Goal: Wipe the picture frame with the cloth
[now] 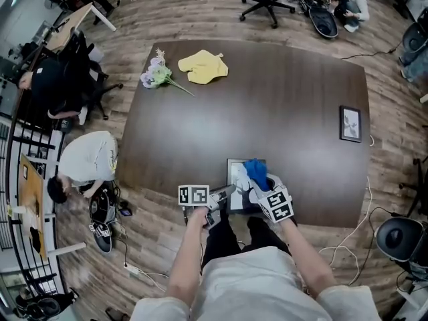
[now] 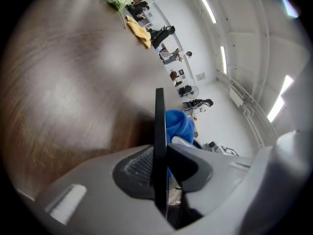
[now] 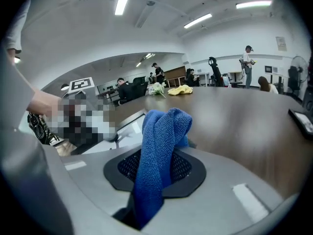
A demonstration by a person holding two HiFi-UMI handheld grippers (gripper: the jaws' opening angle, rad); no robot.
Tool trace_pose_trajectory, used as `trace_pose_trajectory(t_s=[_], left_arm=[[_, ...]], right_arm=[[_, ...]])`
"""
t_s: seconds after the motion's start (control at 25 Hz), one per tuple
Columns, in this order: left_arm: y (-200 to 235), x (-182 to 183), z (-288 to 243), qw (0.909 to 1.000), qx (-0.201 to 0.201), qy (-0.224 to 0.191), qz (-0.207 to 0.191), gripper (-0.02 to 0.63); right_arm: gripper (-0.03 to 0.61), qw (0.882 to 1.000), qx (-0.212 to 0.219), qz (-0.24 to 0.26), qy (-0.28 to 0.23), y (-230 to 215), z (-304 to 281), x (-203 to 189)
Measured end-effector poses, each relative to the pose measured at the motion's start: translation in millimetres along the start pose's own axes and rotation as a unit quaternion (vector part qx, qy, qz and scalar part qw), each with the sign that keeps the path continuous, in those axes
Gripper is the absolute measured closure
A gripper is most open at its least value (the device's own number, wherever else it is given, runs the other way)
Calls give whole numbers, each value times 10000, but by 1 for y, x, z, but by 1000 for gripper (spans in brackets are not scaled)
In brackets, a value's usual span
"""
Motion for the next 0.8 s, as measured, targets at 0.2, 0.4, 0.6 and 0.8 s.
trace_pose_trajectory(t_s=[0.2,0.4,0.6,0.8], left_arm=[[-3,0,-2,9999,75,-4,-150,483],[-4,-3,2,9996,124,-127,-216,483],[-6,-2,3,9991,196,-190,-318,482],[-5,2,8,9984,323,-156,-429,480]], right_arm=[[495,9981,-12,593,-138,-17,-28,59],[496,9910,343,1263,273,-1,-65,72],[497,9872,441,1517,237,16,-63,72],[499,9799,1011,1689,331,33,-59,65]])
Point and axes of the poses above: the fingertips, and each gripper's own axes: z backward along the fingers, y to its left, x out of its top, the point moved 8 cm from there along z, backward along the fingers, and after that the axes turned 9 degrees about z, right-handed, at the moved point
